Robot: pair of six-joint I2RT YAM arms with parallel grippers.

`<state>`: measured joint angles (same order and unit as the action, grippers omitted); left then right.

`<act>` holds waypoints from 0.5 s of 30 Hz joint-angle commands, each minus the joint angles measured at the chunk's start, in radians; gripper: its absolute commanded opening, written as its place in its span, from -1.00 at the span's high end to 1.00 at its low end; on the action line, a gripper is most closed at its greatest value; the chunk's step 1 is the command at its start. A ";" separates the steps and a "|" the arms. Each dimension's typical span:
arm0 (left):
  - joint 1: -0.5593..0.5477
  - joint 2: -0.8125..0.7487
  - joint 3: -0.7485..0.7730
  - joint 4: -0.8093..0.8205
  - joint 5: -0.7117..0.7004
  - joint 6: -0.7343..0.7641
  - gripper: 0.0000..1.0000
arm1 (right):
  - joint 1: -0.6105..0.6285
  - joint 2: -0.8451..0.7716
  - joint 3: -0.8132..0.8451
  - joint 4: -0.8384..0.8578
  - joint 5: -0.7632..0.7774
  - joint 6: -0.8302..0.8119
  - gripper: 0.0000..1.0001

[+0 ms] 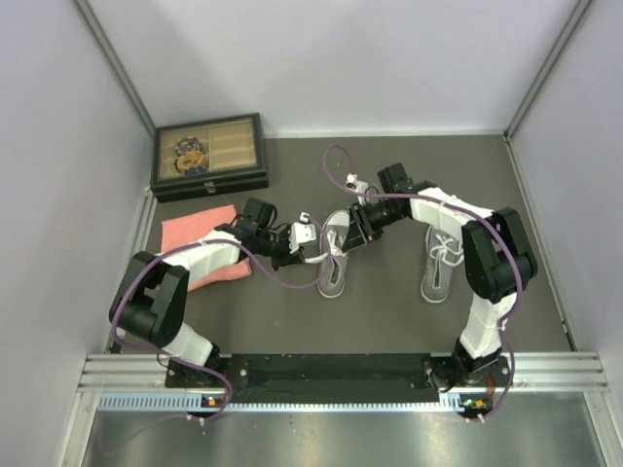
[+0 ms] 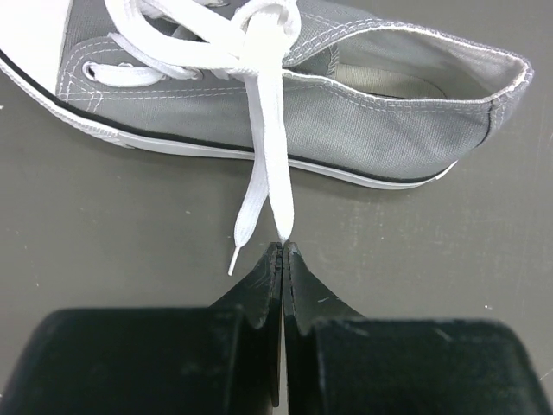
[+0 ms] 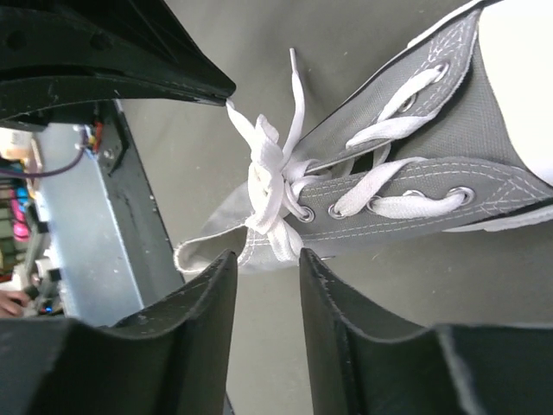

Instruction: Tie the shoes

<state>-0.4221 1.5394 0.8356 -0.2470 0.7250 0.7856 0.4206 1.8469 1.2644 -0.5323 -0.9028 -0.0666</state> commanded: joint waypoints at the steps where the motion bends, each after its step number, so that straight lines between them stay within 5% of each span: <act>1: 0.003 0.011 0.033 0.009 0.048 0.015 1.00 | -0.023 -0.017 0.029 0.014 -0.062 0.059 0.25; 15: 0.002 0.014 0.036 0.020 0.060 0.007 1.00 | -0.023 0.061 0.050 -0.020 -0.064 0.123 0.34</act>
<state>-0.4221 1.5478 0.8398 -0.2462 0.7444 0.7853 0.4026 1.8996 1.2785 -0.5449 -0.9386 0.0406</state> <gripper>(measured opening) 0.009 0.335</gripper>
